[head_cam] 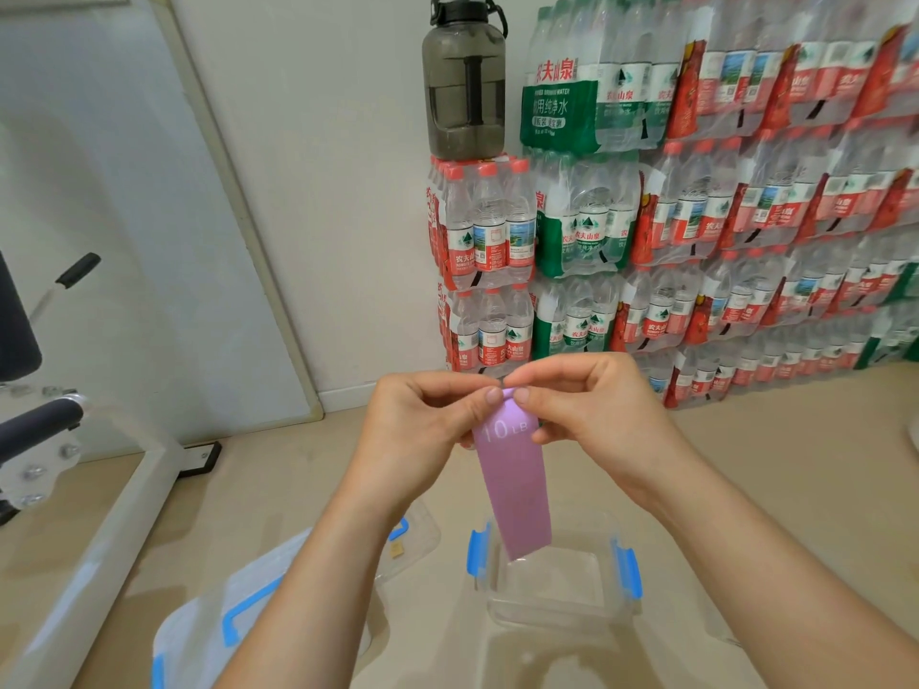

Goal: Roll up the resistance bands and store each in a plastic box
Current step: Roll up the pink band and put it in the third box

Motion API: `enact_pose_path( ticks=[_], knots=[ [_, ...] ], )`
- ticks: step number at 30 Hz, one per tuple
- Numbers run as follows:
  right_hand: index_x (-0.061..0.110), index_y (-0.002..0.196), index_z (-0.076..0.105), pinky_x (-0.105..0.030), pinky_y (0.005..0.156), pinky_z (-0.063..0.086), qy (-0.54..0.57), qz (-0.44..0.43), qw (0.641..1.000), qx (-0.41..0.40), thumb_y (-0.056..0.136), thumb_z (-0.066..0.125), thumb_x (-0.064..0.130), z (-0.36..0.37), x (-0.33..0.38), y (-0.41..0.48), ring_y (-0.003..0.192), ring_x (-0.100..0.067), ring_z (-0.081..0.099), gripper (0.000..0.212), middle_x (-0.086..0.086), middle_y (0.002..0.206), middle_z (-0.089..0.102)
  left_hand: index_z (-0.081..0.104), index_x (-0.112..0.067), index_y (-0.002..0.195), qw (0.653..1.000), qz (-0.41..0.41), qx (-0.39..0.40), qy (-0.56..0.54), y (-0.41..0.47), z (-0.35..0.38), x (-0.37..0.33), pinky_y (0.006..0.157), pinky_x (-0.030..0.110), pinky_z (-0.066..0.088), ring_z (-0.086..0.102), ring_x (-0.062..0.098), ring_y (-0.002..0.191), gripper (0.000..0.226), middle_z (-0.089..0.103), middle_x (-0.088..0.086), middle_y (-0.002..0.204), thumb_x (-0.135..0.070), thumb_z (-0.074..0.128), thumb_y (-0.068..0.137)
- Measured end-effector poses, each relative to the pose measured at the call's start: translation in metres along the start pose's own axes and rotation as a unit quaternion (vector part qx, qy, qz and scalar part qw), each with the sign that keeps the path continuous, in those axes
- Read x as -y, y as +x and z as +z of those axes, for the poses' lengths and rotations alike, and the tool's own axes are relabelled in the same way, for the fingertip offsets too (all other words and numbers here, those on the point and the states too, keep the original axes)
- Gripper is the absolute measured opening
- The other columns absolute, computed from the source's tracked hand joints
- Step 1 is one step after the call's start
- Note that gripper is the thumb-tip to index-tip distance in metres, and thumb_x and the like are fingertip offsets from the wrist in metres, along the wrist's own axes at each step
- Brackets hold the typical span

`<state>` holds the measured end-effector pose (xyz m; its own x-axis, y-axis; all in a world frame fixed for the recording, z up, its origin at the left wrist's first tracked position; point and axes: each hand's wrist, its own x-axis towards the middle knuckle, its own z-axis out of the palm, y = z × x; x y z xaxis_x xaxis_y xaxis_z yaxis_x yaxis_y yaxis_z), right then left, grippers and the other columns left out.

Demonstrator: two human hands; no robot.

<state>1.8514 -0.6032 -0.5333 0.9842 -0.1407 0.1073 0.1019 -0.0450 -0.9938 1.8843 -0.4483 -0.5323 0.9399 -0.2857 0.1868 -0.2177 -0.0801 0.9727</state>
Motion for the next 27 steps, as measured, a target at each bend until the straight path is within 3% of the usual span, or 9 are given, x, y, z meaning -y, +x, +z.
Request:
enact_pose_path(
  ticks=[9, 16, 22, 27],
  knots=[
    [0.004, 0.089, 0.075, -0.025, 0.061, 0.058, 0.018, 0.008, 1.000, 0.004, 0.082, 0.069, 0.002, -0.0014, -0.0002, 0.0003, 0.070, -0.018, 0.068, 0.009, -0.012, 0.080, 0.075, 0.078, -0.016, 0.077, 0.999, -0.020, -0.032, -0.017, 0.0000, 0.0033, 0.0007, 0.078, 0.049, 0.055, 0.067, 0.025, 0.075, 0.008, 0.075, 0.010, 0.076, -0.009, 0.078, 0.073],
    [0.009, 0.086, 0.073, -0.023, 0.059, 0.055, -0.004, 0.007, 1.000, -0.012, 0.079, 0.073, 0.004, -0.0009, -0.0002, 0.0001, 0.067, -0.019, 0.066, 0.009, -0.010, 0.075, 0.074, 0.076, -0.007, 0.089, 0.998, -0.041, 0.014, -0.039, -0.0008, 0.0009, 0.0012, 0.078, 0.045, 0.059, 0.071, 0.025, 0.076, 0.012, 0.076, 0.013, 0.082, -0.013, 0.069, 0.082],
    [0.007, 0.094, 0.071, -0.024, 0.055, 0.054, 0.045, 0.066, 0.996, 0.047, 0.079, 0.070, -0.003, -0.0026, 0.0011, -0.0034, 0.066, -0.013, 0.065, 0.018, -0.013, 0.079, 0.070, 0.079, -0.018, 0.076, 0.998, -0.036, -0.014, -0.053, -0.0030, 0.0038, -0.0030, 0.079, 0.050, 0.055, 0.066, 0.024, 0.073, 0.008, 0.076, 0.009, 0.077, -0.011, 0.074, 0.075],
    [0.005, 0.087, 0.070, -0.022, 0.060, 0.057, 0.052, 0.055, 0.997, 0.029, 0.078, 0.067, -0.010, -0.0024, 0.0020, -0.0013, 0.070, -0.015, 0.069, 0.017, -0.017, 0.084, 0.072, 0.077, -0.023, 0.062, 0.996, -0.033, -0.055, -0.058, -0.0006, 0.0066, -0.0025, 0.069, 0.040, 0.049, 0.059, 0.021, 0.067, 0.020, 0.071, 0.001, 0.064, -0.005, 0.077, 0.072]
  ],
)
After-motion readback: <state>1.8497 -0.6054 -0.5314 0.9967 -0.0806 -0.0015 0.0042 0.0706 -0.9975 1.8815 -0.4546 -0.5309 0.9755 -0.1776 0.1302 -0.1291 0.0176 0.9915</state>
